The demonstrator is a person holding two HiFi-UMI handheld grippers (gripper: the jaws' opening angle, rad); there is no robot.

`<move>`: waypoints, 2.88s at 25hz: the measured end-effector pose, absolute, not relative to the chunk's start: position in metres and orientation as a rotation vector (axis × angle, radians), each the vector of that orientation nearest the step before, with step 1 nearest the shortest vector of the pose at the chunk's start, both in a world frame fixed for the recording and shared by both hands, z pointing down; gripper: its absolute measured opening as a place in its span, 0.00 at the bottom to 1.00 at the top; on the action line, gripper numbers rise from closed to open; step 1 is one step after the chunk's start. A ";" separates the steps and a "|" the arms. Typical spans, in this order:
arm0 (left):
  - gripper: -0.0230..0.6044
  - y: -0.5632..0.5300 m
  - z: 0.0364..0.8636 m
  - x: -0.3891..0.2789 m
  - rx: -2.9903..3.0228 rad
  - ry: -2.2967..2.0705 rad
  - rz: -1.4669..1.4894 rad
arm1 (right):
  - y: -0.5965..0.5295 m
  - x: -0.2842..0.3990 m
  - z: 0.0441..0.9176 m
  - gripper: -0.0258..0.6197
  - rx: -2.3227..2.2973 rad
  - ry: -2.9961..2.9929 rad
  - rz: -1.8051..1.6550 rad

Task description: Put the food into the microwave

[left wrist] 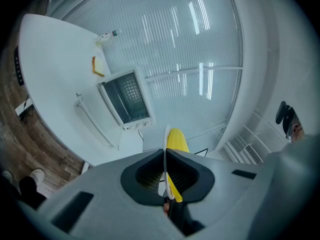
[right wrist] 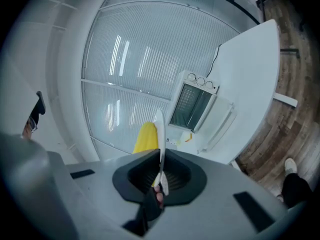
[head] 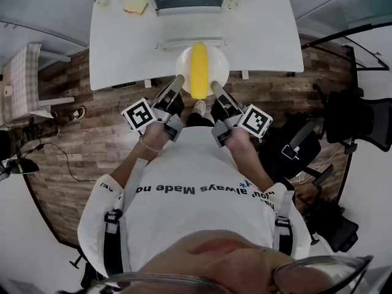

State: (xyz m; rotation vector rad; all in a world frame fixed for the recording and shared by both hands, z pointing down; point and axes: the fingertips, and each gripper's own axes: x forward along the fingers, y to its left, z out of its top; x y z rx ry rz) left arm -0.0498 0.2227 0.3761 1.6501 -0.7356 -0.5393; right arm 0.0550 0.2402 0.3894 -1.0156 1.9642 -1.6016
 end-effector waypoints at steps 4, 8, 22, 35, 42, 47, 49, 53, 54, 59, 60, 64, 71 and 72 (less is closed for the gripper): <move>0.07 0.211 0.380 -0.040 1.643 -0.753 -0.555 | 0.226 0.065 0.392 0.07 -0.996 1.984 -1.608; 0.07 0.204 0.382 -0.036 1.628 -0.767 -0.569 | 0.218 0.069 0.395 0.07 -0.992 1.992 -1.627; 0.07 0.156 0.389 -0.041 1.633 -0.787 -0.557 | 0.169 0.064 0.402 0.07 -0.978 1.976 -1.649; 0.07 0.048 0.392 -0.070 1.646 -0.779 -0.553 | 0.062 0.036 0.402 0.07 -0.990 1.983 -1.636; 0.07 -0.012 0.394 -0.094 1.671 -0.784 -0.524 | 0.003 0.014 0.401 0.07 -0.997 1.983 -1.627; 0.07 -0.038 0.393 -0.101 1.660 -0.756 -0.536 | -0.021 0.004 0.401 0.07 -1.007 1.983 -1.612; 0.07 -0.046 0.397 -0.106 1.680 -0.770 -0.512 | -0.028 0.002 0.403 0.07 -1.010 1.975 -1.615; 0.07 -0.052 0.394 -0.108 1.632 -0.749 -0.564 | -0.036 -0.004 0.406 0.07 -0.994 1.971 -1.620; 0.07 -0.053 0.394 -0.109 1.632 -0.749 -0.565 | -0.037 -0.005 0.406 0.07 -0.993 1.971 -1.623; 0.07 -0.055 0.392 -0.106 1.632 -0.759 -0.572 | -0.040 -0.001 0.406 0.07 -0.993 1.975 -1.641; 0.07 -0.056 0.392 -0.104 1.627 -0.764 -0.575 | -0.041 0.000 0.405 0.07 -0.988 1.981 -1.641; 0.07 -0.054 0.393 -0.095 1.605 -0.789 -0.593 | -0.043 0.010 0.405 0.07 -0.967 1.994 -1.658; 0.07 -0.050 0.391 -0.066 1.593 -0.806 -0.605 | -0.041 0.040 0.403 0.07 -0.962 2.022 -1.674; 0.07 -0.049 0.391 -0.062 1.590 -0.808 -0.609 | -0.041 0.043 0.402 0.07 -0.960 2.021 -1.678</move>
